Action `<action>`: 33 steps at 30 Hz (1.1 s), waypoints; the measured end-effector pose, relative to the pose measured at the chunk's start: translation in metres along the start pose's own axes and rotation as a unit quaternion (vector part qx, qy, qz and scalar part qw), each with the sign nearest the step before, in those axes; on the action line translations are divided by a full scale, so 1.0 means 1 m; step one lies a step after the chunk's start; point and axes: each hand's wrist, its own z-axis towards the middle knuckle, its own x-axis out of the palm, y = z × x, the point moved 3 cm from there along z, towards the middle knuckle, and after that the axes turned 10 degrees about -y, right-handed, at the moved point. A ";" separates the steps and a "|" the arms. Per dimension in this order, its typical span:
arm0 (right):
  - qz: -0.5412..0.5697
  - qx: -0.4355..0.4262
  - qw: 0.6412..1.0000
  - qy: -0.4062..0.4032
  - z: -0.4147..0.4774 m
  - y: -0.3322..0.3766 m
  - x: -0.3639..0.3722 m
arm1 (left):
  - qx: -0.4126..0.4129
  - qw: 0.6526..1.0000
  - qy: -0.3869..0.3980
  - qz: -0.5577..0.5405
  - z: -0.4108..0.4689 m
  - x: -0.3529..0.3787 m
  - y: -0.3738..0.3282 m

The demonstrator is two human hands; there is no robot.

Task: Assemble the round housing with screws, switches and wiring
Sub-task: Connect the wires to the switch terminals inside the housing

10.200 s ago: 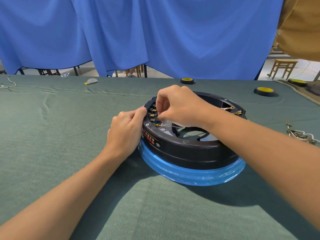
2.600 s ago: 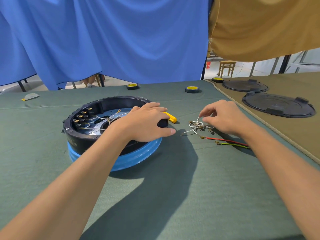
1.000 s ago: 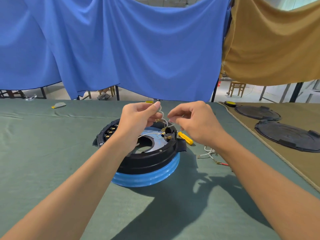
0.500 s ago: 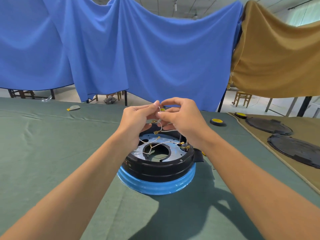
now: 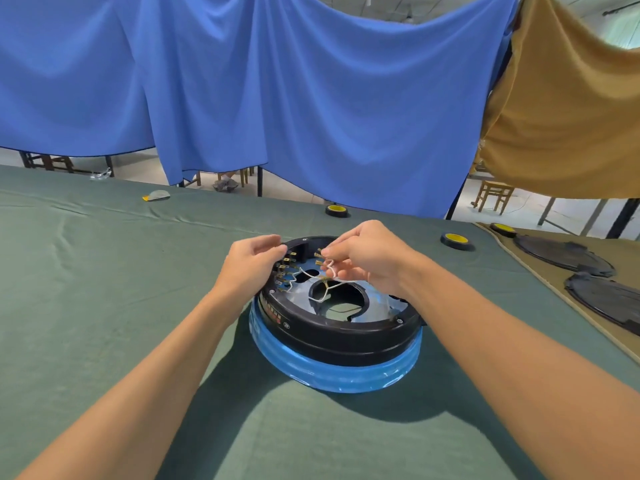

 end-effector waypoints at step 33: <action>-0.197 -0.094 0.974 -0.064 0.033 -0.010 0.042 | -0.006 0.997 -0.019 -0.077 0.006 0.006 0.020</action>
